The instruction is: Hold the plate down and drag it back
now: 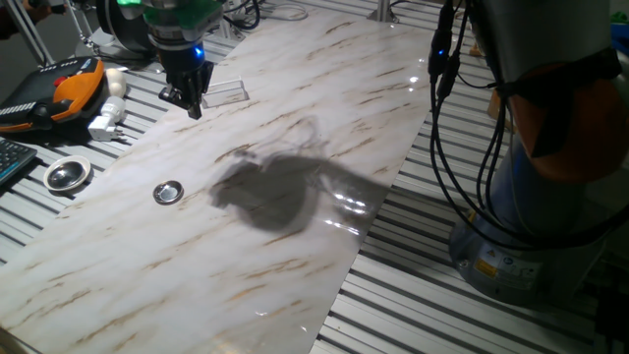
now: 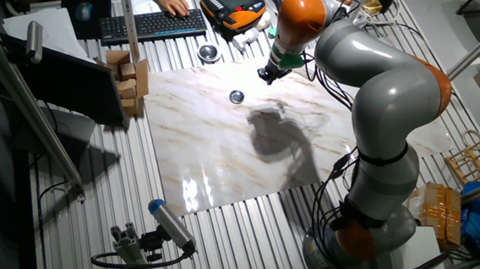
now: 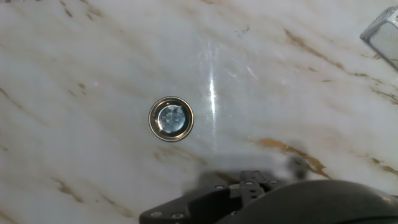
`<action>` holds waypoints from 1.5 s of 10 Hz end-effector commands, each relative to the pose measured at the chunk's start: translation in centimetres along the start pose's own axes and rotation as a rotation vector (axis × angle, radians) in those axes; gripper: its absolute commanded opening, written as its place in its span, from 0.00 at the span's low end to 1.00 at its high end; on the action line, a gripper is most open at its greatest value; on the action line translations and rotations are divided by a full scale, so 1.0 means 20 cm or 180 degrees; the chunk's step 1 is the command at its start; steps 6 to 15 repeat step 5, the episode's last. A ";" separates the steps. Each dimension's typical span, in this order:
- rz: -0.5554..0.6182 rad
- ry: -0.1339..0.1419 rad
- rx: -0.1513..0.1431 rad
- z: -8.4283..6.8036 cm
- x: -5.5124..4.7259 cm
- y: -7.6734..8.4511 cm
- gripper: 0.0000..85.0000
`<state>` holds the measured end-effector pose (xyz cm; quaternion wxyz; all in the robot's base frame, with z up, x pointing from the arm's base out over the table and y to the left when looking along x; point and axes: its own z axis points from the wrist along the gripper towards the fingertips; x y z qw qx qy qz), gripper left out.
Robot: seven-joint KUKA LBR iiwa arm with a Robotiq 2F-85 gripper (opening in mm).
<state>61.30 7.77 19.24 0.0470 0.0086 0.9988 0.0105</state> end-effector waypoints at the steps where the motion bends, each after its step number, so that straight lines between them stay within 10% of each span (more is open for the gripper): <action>1: 0.0000 -0.0004 0.0000 0.00 0.00 0.00 0.00; 15: -0.0023 -0.0014 -0.0010 0.02 -0.01 -0.01 0.00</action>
